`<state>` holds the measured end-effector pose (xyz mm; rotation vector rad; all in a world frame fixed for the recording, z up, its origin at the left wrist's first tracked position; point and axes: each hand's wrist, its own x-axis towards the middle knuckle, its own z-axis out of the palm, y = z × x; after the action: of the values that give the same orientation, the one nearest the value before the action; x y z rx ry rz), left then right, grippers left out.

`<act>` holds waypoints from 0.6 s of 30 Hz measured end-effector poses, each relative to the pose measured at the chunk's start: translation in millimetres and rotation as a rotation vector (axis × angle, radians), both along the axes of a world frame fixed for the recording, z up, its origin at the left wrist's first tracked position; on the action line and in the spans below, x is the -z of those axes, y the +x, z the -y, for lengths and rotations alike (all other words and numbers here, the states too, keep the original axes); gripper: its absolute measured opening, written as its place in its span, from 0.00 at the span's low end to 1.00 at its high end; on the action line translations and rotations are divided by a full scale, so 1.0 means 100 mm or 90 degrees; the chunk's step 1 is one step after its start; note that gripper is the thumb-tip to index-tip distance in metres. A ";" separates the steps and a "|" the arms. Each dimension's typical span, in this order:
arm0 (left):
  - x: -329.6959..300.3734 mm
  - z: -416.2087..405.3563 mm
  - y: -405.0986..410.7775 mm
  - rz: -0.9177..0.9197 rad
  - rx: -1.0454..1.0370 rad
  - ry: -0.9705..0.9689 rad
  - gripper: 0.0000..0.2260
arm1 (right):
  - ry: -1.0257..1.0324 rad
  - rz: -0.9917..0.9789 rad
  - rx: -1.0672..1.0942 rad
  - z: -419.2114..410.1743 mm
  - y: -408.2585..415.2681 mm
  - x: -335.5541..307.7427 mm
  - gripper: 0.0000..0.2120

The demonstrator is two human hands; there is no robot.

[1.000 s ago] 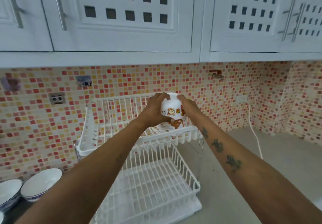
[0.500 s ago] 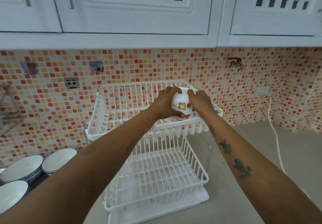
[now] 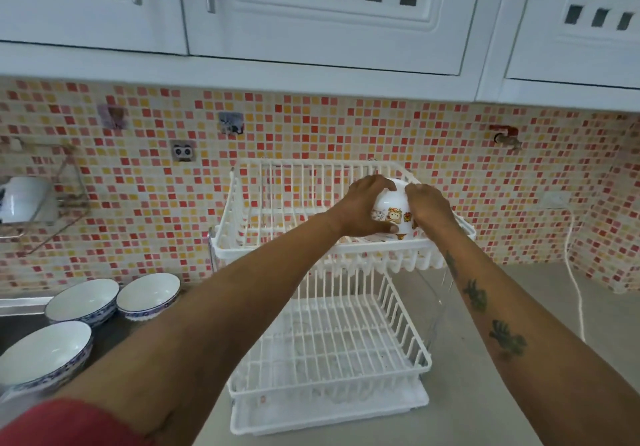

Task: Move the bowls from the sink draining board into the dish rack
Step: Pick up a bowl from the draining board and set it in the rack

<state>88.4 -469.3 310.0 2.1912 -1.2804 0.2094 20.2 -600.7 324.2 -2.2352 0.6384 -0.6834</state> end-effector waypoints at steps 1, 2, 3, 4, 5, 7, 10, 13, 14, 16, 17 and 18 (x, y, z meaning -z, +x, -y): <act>-0.01 -0.02 -0.01 0.005 0.000 -0.006 0.37 | -0.002 0.004 0.016 -0.02 -0.01 0.00 0.21; -0.02 -0.05 -0.01 0.003 -0.004 -0.017 0.38 | 0.007 0.018 0.024 -0.03 -0.03 0.01 0.21; -0.03 -0.10 -0.02 -0.004 -0.012 -0.033 0.39 | 0.009 0.036 0.030 -0.04 -0.04 0.01 0.21; -0.05 -0.16 -0.03 -0.014 -0.022 -0.052 0.39 | 0.000 0.053 0.030 -0.05 -0.05 0.01 0.23; -0.07 -0.24 -0.05 -0.027 -0.033 -0.072 0.38 | -0.027 0.070 0.036 -0.08 -0.07 0.00 0.24; -0.10 -0.43 -0.07 -0.049 -0.049 -0.117 0.33 | -0.094 0.145 0.042 -0.19 -0.09 -0.03 0.22; -0.13 -0.78 -0.08 -0.099 -0.079 -0.238 0.24 | -0.133 0.318 0.008 -0.53 -0.06 -0.14 0.17; -0.16 -1.16 -0.05 -0.128 -0.166 -0.433 0.14 | -0.072 0.429 -0.105 -1.17 0.05 -0.27 0.13; -0.18 -1.31 -0.02 -0.119 -0.198 -0.490 0.11 | -0.048 0.457 -0.141 -1.42 0.09 -0.31 0.13; -0.21 -1.63 0.03 -0.092 -0.253 -0.572 0.07 | -0.008 0.499 -0.218 -1.93 0.16 -0.38 0.12; -0.22 -1.81 0.06 -0.079 -0.272 -0.606 0.04 | 0.022 0.507 -0.261 -2.18 0.19 -0.39 0.11; -0.23 -2.00 0.09 -0.066 -0.287 -0.638 0.02 | 0.055 0.503 -0.308 -2.43 0.23 -0.39 0.10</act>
<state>96.9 -269.5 332.6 1.5188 -0.4123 0.7233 43.0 -357.8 363.4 -1.7228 -0.2505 -1.1406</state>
